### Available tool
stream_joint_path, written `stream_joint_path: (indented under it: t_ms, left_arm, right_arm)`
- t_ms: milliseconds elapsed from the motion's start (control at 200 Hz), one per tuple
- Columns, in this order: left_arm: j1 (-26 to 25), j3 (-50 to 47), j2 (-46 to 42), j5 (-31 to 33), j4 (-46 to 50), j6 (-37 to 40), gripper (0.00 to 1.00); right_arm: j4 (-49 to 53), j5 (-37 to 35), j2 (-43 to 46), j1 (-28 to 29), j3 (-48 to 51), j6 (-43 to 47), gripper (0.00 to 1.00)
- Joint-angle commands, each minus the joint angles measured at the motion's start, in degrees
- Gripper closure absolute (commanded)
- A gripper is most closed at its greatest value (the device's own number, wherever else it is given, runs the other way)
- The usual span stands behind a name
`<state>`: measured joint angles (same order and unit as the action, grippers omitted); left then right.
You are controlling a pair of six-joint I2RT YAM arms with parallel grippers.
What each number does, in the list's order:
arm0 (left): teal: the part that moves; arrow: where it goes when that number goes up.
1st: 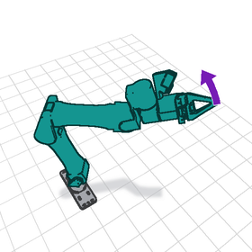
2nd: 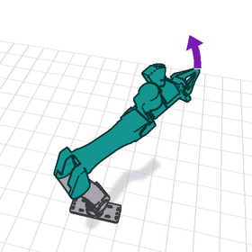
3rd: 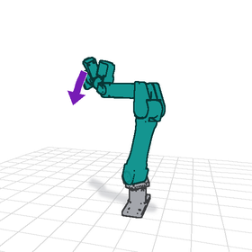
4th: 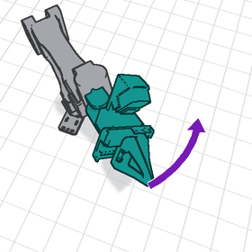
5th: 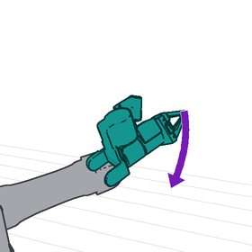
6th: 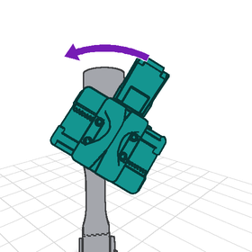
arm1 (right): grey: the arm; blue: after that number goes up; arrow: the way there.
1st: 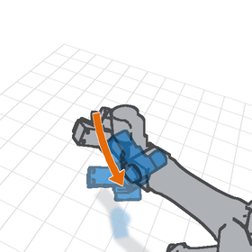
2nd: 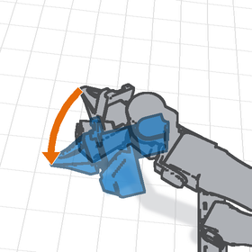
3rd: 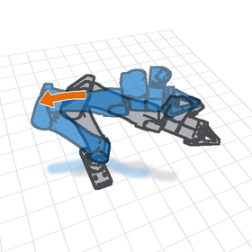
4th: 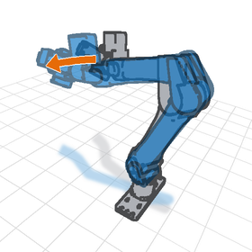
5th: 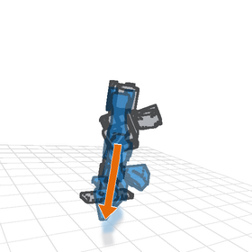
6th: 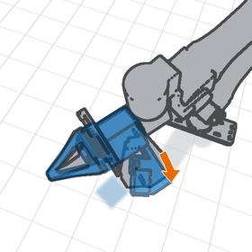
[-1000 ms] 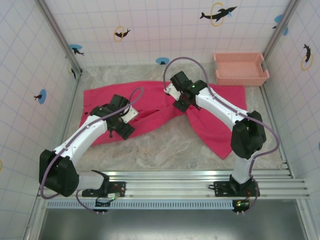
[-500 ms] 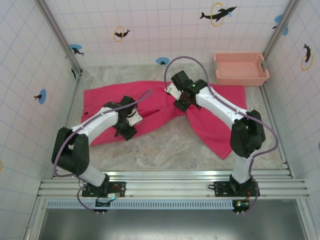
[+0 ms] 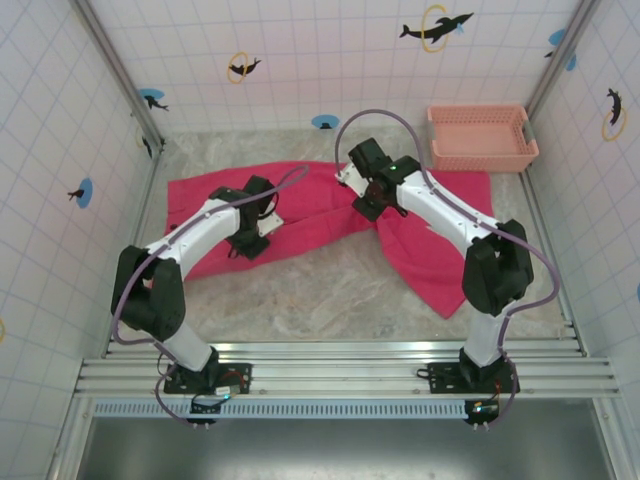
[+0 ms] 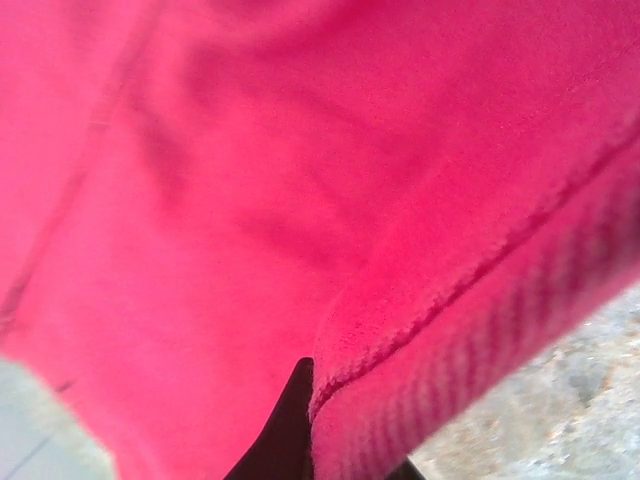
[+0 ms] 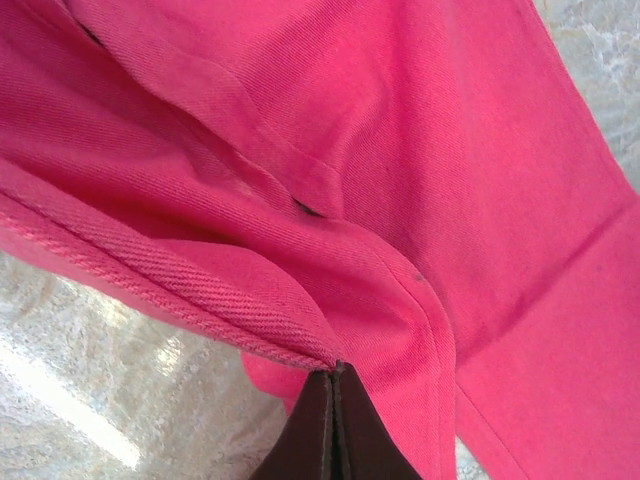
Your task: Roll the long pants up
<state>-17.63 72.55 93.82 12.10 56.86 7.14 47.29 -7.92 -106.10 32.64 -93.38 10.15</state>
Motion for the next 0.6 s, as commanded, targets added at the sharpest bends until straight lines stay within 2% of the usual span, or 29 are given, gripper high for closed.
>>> stream_joint_path:
  t_ms: [0, 350, 596]
  left_arm:
    - [0.58, 9.41, 2.91, 9.58, 6.58, 1.49, 1.0]
    - [4.4, 32.69, 17.86, 13.14, 6.51, 8.62, 1.0]
    - [5.11, 41.88, 26.57, 15.04, 0.63, 14.66, 1.0]
  right_arm:
    - [3.67, -2.79, 1.23, -1.53, -3.63, -0.39, 1.0]
    - [8.87, -4.31, -5.5, -4.19, -13.61, -0.18, 1.0]
    - [12.67, -4.48, -14.08, -7.25, -22.9, 0.04, 1.0]
